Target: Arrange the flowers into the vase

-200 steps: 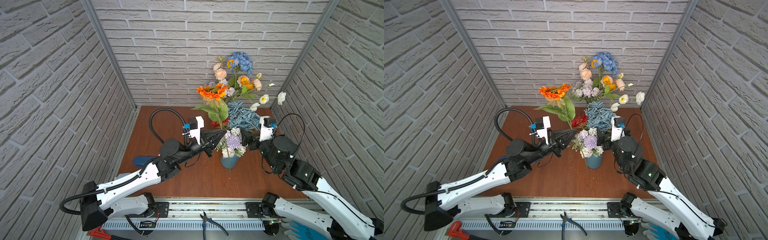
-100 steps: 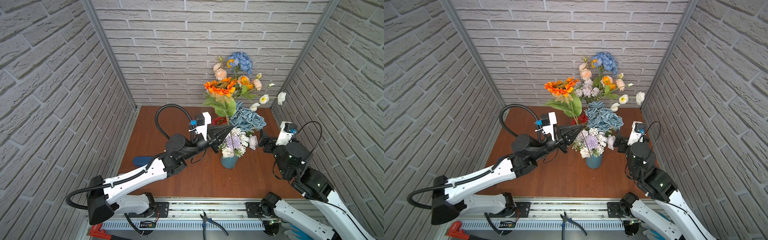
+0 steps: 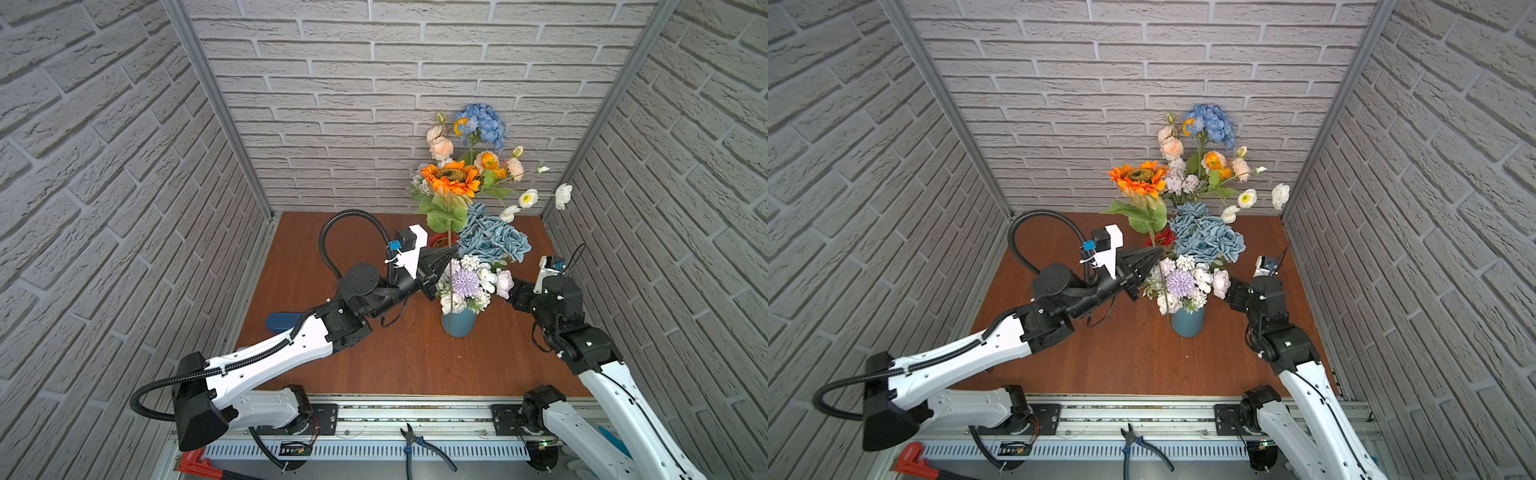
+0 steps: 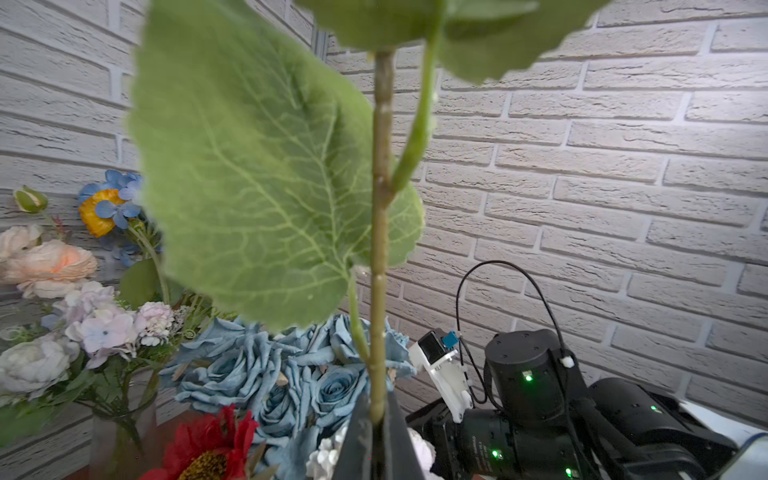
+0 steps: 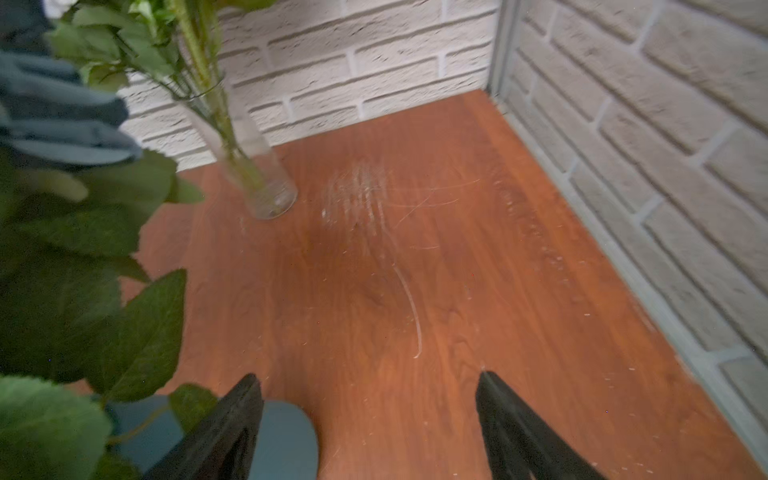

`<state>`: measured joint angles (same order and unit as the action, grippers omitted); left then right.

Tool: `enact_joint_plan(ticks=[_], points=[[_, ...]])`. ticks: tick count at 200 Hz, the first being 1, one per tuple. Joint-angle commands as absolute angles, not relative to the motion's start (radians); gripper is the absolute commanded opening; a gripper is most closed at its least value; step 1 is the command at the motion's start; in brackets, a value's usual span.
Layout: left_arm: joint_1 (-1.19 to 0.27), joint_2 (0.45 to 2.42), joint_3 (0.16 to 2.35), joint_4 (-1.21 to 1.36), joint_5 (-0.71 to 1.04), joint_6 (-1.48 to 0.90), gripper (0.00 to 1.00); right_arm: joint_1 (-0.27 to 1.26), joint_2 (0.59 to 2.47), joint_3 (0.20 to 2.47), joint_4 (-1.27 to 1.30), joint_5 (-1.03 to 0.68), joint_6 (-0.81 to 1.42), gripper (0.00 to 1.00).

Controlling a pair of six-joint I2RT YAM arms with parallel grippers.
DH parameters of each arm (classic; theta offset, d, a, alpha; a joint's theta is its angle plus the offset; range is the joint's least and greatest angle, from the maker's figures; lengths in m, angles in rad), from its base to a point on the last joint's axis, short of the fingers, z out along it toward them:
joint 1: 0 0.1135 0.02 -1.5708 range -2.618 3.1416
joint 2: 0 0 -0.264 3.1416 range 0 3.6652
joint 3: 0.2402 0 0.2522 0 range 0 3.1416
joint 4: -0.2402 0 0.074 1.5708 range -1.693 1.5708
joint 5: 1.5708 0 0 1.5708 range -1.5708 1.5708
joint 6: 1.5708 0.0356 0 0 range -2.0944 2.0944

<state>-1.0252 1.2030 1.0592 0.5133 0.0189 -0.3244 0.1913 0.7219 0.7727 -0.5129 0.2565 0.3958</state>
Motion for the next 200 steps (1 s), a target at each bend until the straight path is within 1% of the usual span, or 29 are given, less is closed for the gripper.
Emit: enact_joint_plan(ticks=[1,27,35,77,115,133,166,200], points=[[-1.01,1.159,1.051,0.524,-0.015,-0.285,0.0,0.186,0.691,0.791,-0.439,0.086,0.379,0.81],[-1.002,1.129,1.047,0.493,-0.033,-0.28,0.0,0.186,0.709,0.775,-0.397,-0.08,0.384,0.78],[-1.001,1.12,1.041,0.496,-0.031,-0.287,0.0,0.186,0.727,0.782,-0.406,-0.122,0.387,0.75],[-1.025,1.115,1.031,0.545,-0.002,-0.337,0.0,0.192,0.738,0.782,-0.423,-0.192,0.444,0.69],[-1.042,1.143,1.053,0.553,0.008,-0.334,0.0,0.222,0.69,0.783,-0.463,-0.194,0.47,0.67],[-1.041,1.15,1.057,0.543,-0.02,-0.318,0.0,0.233,0.667,0.786,-0.484,-0.197,0.485,0.67],[-1.041,1.17,1.068,0.585,0.012,-0.333,0.0,0.264,0.688,0.753,-0.457,-0.24,0.53,0.67],[-1.073,1.203,1.099,0.653,0.061,-0.367,0.0,0.298,0.693,0.757,-0.469,-0.173,0.521,0.67]])
